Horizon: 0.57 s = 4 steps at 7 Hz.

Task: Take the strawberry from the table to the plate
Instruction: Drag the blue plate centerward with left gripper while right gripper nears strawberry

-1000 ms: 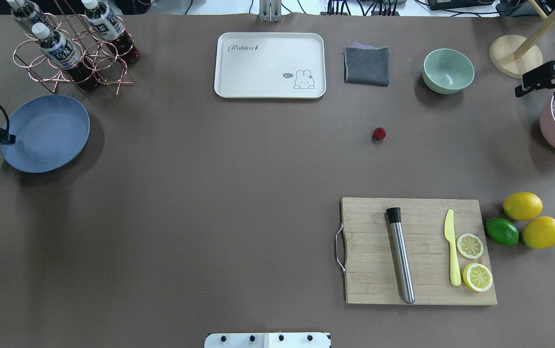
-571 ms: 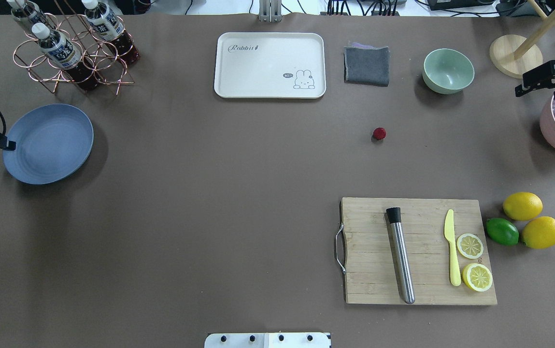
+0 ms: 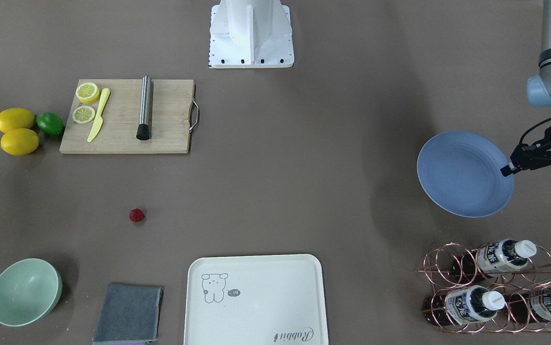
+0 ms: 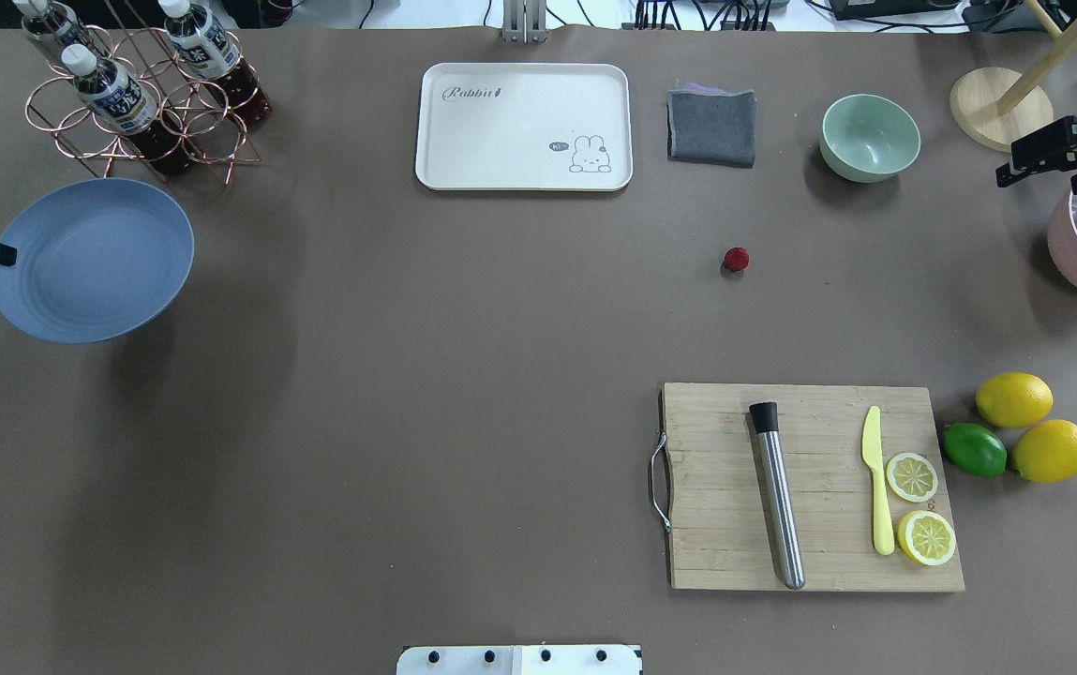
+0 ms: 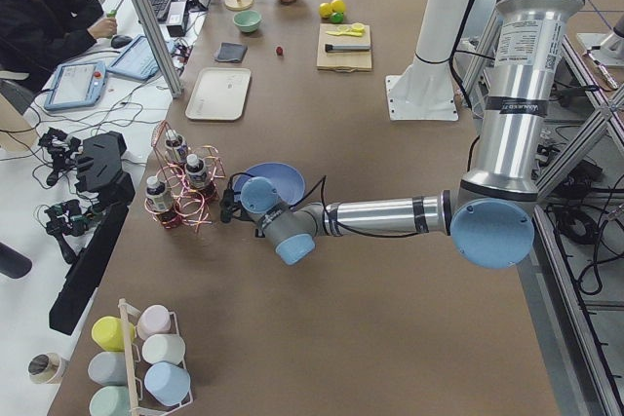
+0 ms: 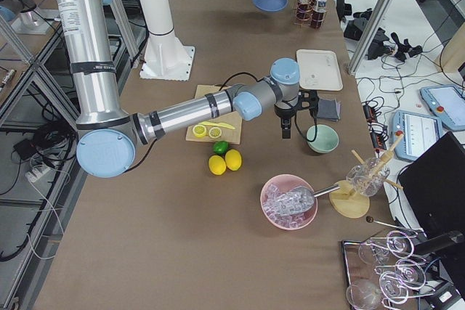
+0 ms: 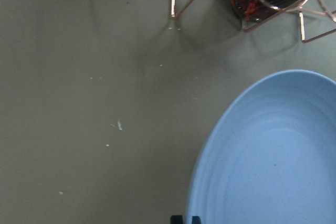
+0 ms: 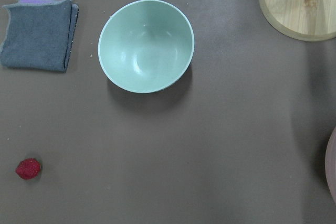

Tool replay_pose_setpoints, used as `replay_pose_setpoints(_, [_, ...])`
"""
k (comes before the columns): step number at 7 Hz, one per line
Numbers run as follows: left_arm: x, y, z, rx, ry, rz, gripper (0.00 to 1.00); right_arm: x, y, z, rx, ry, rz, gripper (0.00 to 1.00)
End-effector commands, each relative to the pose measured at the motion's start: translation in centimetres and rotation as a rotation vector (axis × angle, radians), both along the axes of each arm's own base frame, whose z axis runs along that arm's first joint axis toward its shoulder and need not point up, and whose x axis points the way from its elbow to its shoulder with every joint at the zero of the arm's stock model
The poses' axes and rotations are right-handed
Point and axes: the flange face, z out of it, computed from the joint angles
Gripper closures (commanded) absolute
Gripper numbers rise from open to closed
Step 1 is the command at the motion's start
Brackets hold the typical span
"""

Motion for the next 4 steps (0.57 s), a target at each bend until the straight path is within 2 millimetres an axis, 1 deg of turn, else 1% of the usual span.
replay_pose_setpoints(1, [1.4,0.6,-6.4,-0.073,0.06,-0.026,1.0,-0.9,0.1,0.0,0.008,0.014,-0.009,0.0])
replay_pose_setpoints(2, [4.1,1.9,-9.5,-0.107,0.087,-0.023,1.0,-2.4,0.1,0.0,0.022,0.043,-0.017,0.0])
replay_pose_setpoints(3, [7.2,3.3,-12.5,-0.123,0.095,-0.045,1.0,-4.4,-0.7,-1.4,0.038,0.051,-0.019,0.0])
replay_pose_setpoints(4, [11.3,4.8,-15.5,-0.145,0.108,-0.065,1.0,-7.1,-1.0,-2.8,0.027,0.051,-0.008,0.0])
